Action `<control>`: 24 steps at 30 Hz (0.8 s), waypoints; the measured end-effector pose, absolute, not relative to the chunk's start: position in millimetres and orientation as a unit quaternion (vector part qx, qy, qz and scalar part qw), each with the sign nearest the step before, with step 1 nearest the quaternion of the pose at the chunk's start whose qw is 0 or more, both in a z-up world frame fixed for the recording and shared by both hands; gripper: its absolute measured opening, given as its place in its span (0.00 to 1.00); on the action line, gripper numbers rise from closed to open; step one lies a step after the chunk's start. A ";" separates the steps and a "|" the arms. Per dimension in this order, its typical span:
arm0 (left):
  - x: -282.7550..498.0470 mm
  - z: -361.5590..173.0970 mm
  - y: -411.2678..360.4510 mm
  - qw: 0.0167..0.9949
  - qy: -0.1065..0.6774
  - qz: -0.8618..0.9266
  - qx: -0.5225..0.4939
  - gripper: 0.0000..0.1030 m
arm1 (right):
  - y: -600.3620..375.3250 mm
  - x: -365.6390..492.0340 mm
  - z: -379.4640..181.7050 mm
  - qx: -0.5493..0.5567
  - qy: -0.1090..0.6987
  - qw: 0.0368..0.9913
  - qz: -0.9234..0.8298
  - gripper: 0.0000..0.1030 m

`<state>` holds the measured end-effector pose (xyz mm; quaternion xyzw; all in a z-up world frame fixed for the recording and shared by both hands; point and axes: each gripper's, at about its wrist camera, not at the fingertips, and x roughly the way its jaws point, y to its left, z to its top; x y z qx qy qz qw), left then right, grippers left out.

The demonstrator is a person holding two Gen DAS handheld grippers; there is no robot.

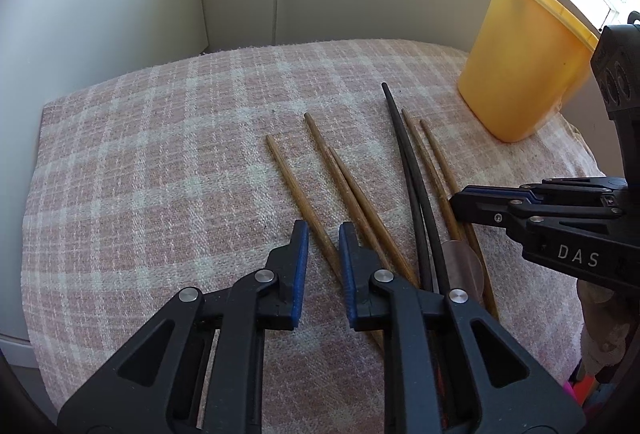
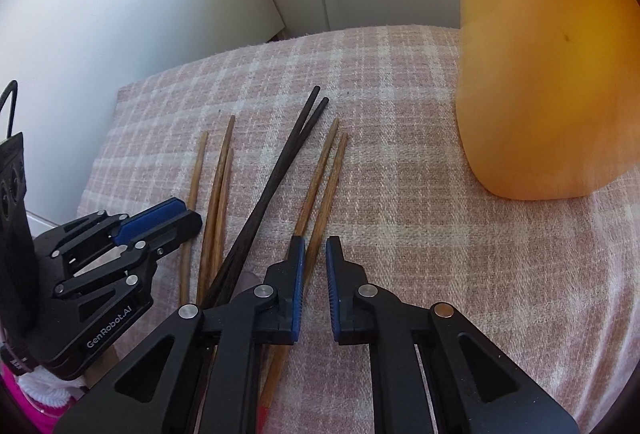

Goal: Organize utensils
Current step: 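Close the left gripper on a wooden chopstick while the right gripper grasps another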

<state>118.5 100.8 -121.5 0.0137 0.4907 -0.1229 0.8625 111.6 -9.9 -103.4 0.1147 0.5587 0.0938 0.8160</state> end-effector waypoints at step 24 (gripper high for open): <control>153.7 -104.8 154.5 0.827 0.544 -0.119 -0.073 0.04 | -4.7 121.0 -98.5 0.105 0.579 0.802 0.102 0.05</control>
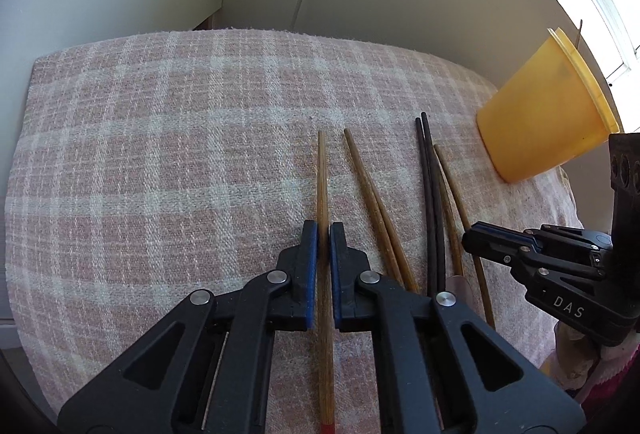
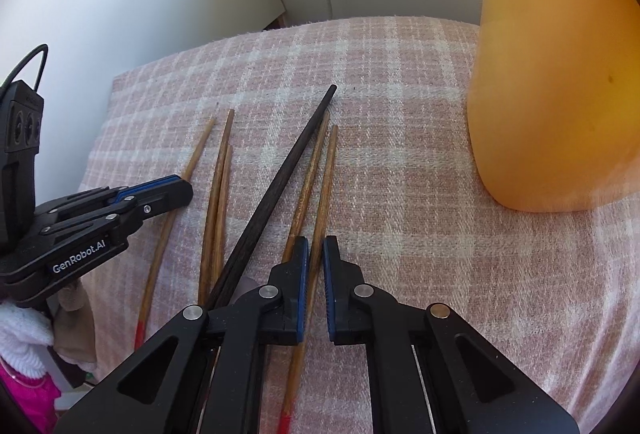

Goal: Organize utensils
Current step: 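Close the left gripper on a wooden chopstick while the right gripper grasps another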

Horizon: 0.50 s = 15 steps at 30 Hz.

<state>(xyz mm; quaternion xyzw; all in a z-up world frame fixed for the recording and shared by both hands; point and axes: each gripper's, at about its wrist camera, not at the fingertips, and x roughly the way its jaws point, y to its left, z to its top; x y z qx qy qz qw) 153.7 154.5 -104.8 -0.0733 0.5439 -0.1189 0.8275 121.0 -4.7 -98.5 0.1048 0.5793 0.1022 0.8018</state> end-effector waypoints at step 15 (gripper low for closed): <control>115.1 -57.5 194.5 0.858 0.492 -0.120 -0.085 0.04 | -28.7 96.6 -64.1 0.116 0.537 0.825 0.132 0.05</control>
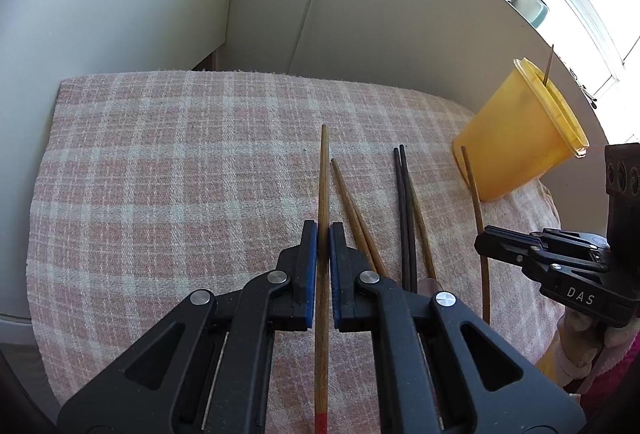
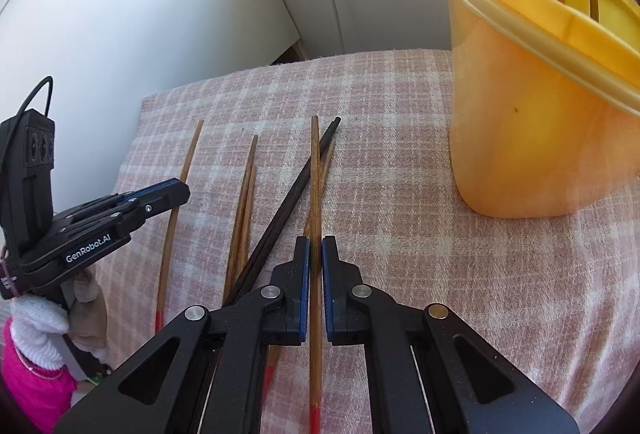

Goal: Organize utensils
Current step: 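Lift both held chopsticks upright and lower them into the yellow container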

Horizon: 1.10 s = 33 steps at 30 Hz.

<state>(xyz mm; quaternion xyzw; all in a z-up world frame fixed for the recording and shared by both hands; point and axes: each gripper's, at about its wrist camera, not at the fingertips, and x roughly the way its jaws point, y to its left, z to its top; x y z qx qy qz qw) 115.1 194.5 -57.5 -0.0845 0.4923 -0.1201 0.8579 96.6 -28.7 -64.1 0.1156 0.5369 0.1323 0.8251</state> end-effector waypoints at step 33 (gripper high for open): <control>33.0 51.3 169.3 0.917 0.358 -0.158 -0.080 0.04 | -69.8 31.9 27.2 0.094 0.383 0.908 0.143 0.04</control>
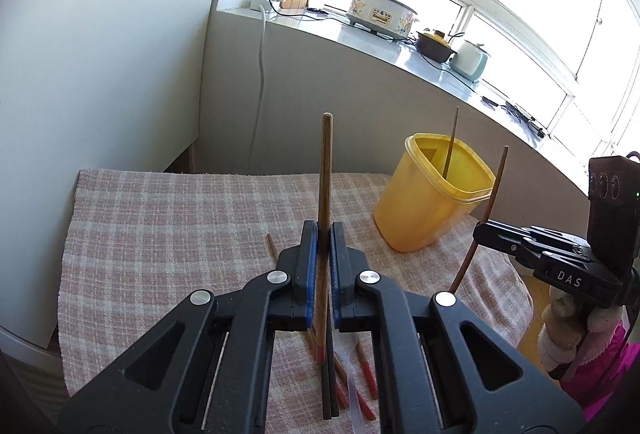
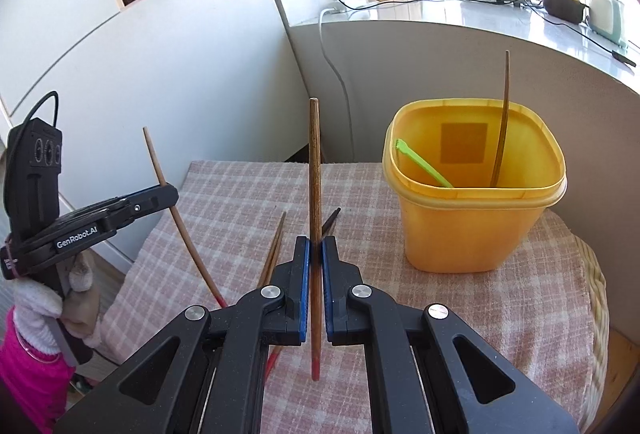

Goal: Organize utensils
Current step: 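Lift both held chopsticks upright and lower them into the yellow container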

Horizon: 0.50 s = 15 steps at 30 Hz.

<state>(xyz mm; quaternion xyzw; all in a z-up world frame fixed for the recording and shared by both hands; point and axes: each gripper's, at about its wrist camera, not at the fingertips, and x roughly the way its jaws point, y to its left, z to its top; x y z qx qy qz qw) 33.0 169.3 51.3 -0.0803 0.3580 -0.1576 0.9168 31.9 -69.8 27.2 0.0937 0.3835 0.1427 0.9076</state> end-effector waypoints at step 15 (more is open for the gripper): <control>47.7 88.6 128.7 0.923 0.306 -0.211 -0.097 0.04 | -124.8 18.1 74.3 0.135 0.309 0.936 0.100 0.05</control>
